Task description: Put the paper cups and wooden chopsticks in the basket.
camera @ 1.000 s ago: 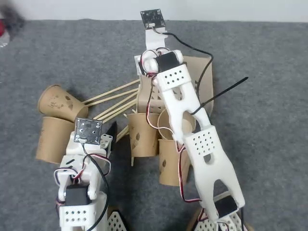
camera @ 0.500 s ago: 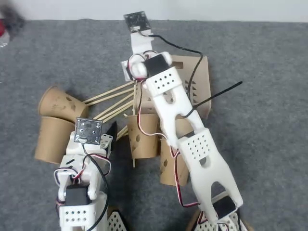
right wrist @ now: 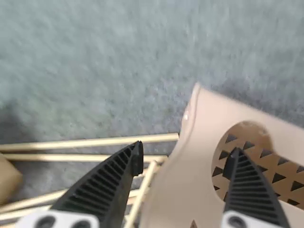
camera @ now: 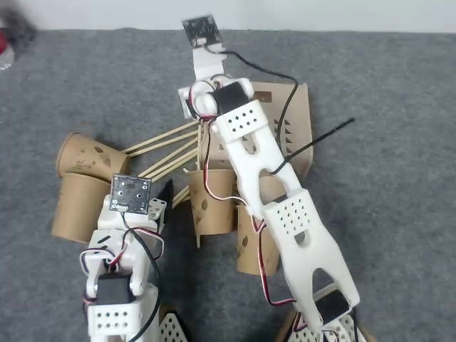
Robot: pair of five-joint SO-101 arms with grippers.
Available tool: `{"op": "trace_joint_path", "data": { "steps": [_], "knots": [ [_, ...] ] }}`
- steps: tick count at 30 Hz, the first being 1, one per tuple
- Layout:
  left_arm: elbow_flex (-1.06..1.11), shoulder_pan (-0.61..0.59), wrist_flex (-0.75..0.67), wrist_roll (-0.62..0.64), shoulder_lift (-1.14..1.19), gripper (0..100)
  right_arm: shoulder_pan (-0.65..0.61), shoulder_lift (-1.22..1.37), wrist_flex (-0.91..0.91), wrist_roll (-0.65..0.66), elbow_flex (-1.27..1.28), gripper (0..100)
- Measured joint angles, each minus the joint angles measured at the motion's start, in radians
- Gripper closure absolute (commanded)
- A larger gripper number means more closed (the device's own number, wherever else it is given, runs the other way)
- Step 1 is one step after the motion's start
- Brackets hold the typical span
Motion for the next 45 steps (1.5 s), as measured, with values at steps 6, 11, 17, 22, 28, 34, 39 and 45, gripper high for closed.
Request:
{"op": "trace_joint_path", "data": {
  "steps": [6,11,17,22,28,34,39,45],
  "knots": [
    [0.0,0.0,0.0,0.0,0.0,76,0.014,0.032,-0.002,0.109,0.0,90.2],
    [0.0,0.0,0.0,0.0,0.0,76,0.051,0.031,0.021,0.123,0.002,91.5],
    [0.0,0.0,0.0,0.0,0.0,76,0.1,0.025,0.144,0.127,-0.054,97.6],
    [0.0,0.0,0.0,0.0,0.0,76,0.144,-0.021,0.267,0.132,-0.184,97.6],
    [0.0,0.0,0.0,0.0,0.0,76,0.255,-0.19,0.299,0.132,-0.198,97.6],
    [0.0,0.0,0.0,0.0,0.0,76,0.351,-0.311,0.299,0.132,-0.199,97.6],
    [0.0,0.0,0.0,0.0,0.0,76,0.434,-0.423,0.319,0.135,-0.199,97.6],
    [0.0,0.0,0.0,0.0,0.0,76,0.575,-0.543,0.391,0.137,-0.199,97.6]
  ]
}}
